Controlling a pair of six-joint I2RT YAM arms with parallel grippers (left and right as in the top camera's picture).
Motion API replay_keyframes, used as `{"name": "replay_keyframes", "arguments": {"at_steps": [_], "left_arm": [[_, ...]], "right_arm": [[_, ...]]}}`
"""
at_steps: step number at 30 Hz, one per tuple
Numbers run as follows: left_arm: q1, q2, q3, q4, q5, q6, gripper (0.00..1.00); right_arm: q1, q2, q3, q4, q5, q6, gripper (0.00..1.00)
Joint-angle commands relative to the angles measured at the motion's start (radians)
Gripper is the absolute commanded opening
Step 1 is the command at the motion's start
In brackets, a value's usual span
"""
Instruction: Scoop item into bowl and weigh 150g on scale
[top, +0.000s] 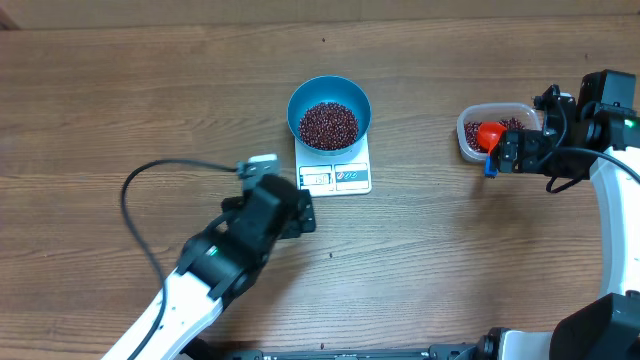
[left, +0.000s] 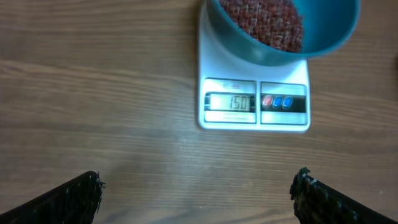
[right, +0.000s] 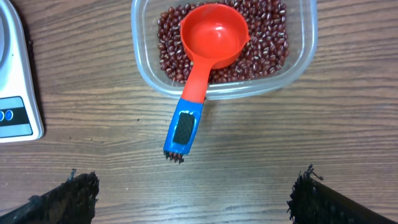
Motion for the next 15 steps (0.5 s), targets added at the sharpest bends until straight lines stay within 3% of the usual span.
{"name": "replay_keyframes", "arguments": {"at_steps": [1, 8, 15], "left_arm": [[0.107, -0.157, -0.130, 0.047, 0.034, -0.019, 0.99], [0.295, -0.402, -0.327, 0.259, 0.204, 0.197, 1.00], [0.385, -0.574, -0.488, 0.397, 0.245, 0.333, 1.00]], "right_arm": [[-0.002, -0.015, 0.029, 0.006, 0.009, -0.004, 1.00], [-0.002, -0.015, 0.029, 0.006, 0.009, -0.004, 1.00], [-0.002, -0.015, 0.029, 0.006, 0.009, -0.004, 1.00]]}}
